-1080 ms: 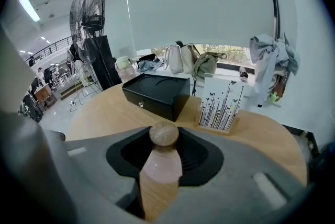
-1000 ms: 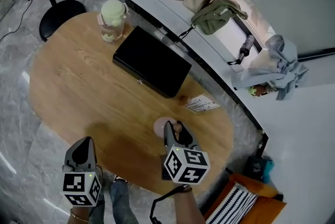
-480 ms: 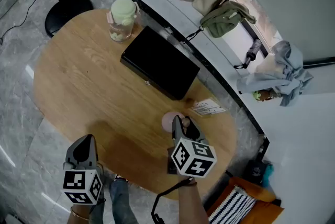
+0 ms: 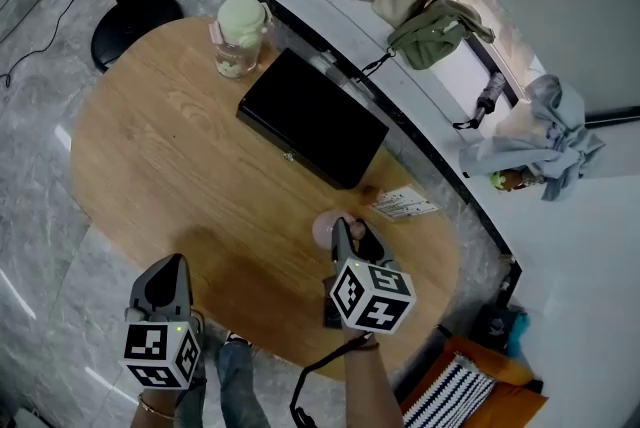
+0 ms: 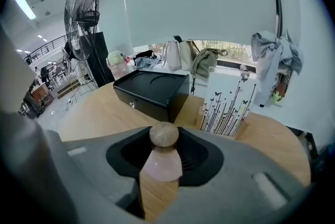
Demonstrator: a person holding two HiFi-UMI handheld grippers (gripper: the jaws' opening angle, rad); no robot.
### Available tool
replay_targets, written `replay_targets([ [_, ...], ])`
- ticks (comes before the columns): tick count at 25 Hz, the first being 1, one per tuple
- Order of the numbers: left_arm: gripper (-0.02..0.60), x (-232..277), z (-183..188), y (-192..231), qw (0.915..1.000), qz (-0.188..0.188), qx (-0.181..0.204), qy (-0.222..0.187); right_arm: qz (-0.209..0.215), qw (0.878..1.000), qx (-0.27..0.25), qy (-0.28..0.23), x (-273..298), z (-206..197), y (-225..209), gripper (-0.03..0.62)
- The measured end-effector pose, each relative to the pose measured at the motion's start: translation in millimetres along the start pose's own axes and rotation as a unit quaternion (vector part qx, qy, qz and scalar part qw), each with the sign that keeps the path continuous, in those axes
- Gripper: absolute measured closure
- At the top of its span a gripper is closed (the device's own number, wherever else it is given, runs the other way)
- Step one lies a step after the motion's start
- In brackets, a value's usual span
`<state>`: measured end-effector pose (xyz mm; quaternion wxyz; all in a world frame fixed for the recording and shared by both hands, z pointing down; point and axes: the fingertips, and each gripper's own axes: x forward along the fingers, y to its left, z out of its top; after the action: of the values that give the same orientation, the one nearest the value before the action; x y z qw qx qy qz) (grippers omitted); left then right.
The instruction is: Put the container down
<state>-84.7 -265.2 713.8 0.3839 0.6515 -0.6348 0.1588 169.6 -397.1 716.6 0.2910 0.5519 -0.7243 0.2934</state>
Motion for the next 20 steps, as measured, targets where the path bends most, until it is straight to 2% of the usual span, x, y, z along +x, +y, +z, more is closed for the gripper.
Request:
replay_targets([
  [20,0.588,-1.3,-0.9,1.3,1.0,0.005,0.007,0.001,-0.003,1.0,-0.028,-0.008,-3.1,-5.9,4.6,0.453],
])
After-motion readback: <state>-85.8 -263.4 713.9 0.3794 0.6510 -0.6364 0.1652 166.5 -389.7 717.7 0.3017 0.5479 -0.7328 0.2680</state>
